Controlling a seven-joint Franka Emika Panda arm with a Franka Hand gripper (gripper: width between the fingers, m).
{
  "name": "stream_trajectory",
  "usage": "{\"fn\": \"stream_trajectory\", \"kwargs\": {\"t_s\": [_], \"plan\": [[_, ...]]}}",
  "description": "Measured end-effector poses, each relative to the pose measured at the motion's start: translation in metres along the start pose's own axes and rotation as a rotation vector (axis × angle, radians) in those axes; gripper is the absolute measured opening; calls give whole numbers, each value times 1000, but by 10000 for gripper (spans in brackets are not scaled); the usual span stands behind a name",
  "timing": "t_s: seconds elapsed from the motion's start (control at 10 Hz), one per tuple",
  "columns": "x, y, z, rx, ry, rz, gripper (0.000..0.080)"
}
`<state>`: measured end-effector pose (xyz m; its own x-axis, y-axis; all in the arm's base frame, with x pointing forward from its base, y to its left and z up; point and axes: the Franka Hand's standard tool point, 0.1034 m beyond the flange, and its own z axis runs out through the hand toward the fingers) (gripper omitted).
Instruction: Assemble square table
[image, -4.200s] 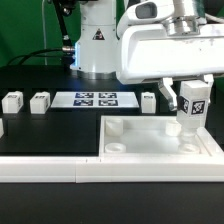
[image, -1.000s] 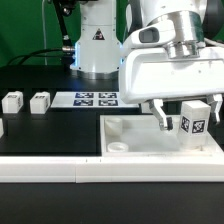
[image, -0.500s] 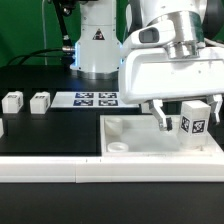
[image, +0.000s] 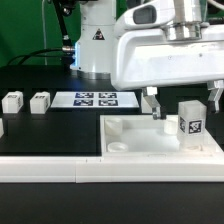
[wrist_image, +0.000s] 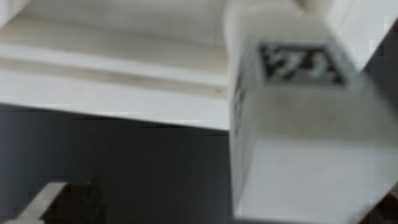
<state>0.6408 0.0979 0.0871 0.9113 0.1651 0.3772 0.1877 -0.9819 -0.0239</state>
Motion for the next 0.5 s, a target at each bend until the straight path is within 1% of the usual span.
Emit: {"fn": "stream_trajectory", "kwargs": {"t_s": [0.1, 0.2, 0.3, 0.4, 0.5], "plan": [[-5, -4, 2, 25, -116, 2, 649], [0, -3, 1, 40, -184, 5, 649], [1, -2, 2, 47, -222, 12, 649], [-7, -8, 0, 64, -325, 37, 649], [-3, -9, -1, 69, -359, 54, 649]]}}
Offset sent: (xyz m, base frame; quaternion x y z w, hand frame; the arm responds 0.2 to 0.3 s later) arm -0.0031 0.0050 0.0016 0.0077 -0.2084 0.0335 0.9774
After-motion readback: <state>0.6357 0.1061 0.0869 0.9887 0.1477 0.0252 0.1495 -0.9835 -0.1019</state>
